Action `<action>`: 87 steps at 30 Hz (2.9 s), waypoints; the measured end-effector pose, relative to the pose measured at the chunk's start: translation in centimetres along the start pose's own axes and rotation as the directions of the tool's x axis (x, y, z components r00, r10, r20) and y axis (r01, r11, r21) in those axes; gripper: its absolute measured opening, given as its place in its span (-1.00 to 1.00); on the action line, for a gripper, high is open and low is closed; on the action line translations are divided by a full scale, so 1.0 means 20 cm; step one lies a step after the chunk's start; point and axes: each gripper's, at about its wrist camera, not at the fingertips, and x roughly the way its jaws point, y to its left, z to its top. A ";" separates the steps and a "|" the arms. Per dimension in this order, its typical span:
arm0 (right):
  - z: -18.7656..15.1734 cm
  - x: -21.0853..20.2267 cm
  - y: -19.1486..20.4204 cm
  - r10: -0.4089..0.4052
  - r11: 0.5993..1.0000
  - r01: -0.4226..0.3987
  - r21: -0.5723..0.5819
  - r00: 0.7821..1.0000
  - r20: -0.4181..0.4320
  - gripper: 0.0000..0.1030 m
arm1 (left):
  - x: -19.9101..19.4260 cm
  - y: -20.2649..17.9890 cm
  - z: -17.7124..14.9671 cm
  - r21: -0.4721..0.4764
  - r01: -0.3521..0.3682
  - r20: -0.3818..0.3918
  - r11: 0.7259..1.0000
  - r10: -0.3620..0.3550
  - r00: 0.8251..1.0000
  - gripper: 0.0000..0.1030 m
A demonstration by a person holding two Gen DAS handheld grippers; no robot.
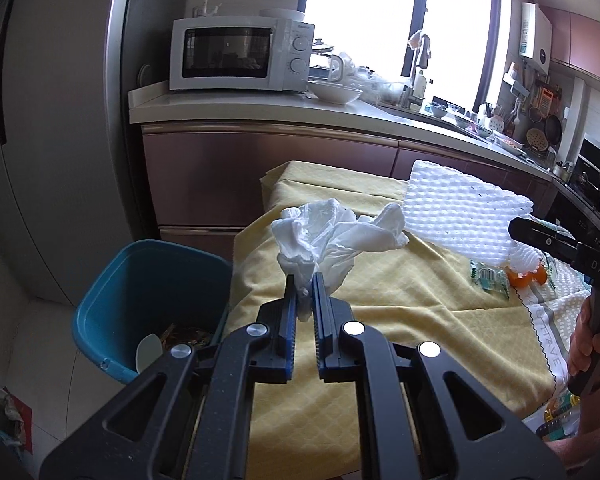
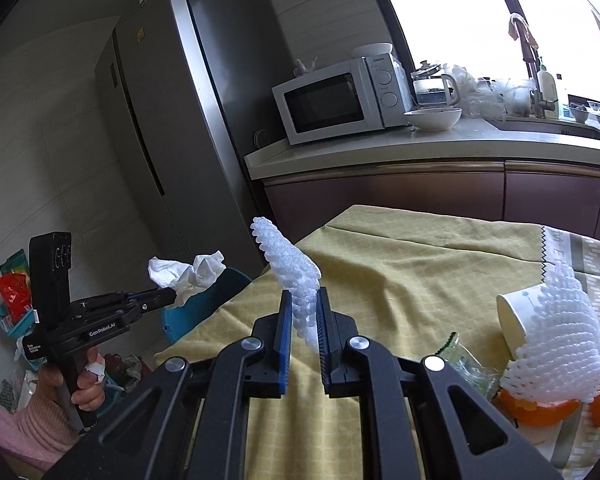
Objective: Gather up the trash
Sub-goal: 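Carry the tissue and foam net to the teal bin and open both tools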
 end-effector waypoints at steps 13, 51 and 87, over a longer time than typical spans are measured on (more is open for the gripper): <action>0.09 0.25 0.24 0.108 0.989 -0.114 -0.092 0.992 -0.068 -0.79 | -0.07 0.40 -0.06 -0.118 -0.136 -0.015 0.984 0.135 0.991 -0.84; 0.14 0.95 0.61 0.173 0.964 -0.221 -0.147 0.943 -0.284 -0.79 | 0.27 0.68 -0.23 -0.168 -0.245 -0.190 0.955 0.213 0.958 -0.82; 0.05 1.15 0.54 0.151 0.981 -0.186 -0.059 0.913 -0.380 -0.50 | 0.47 0.69 -0.23 -0.220 -0.208 -0.188 0.953 0.167 0.968 -0.50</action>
